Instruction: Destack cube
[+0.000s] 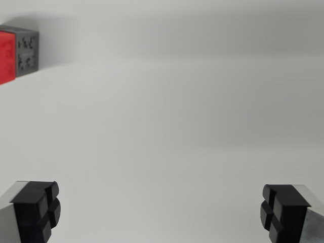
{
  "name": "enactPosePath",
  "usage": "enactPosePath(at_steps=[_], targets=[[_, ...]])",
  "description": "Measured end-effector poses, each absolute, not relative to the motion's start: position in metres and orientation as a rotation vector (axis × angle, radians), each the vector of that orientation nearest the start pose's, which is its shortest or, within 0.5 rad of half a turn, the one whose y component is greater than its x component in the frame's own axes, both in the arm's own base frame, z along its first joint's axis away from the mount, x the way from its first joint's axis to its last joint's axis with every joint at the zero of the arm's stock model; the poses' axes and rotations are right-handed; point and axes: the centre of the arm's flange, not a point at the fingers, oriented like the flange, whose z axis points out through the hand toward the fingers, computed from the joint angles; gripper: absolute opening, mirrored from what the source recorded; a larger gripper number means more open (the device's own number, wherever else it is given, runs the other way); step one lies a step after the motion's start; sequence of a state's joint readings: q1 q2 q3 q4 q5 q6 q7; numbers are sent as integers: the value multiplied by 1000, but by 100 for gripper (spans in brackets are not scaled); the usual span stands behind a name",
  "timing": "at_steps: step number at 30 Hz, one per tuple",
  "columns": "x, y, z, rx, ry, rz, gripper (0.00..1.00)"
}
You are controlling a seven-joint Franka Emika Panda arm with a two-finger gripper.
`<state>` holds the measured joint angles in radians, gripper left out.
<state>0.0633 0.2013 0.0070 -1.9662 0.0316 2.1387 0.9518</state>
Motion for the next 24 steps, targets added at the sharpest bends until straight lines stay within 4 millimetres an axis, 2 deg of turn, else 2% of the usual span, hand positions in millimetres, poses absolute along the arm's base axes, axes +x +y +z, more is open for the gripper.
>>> enactPosePath(at_steps=[24], targets=[[610, 109, 338, -2784, 1441, 46, 100]])
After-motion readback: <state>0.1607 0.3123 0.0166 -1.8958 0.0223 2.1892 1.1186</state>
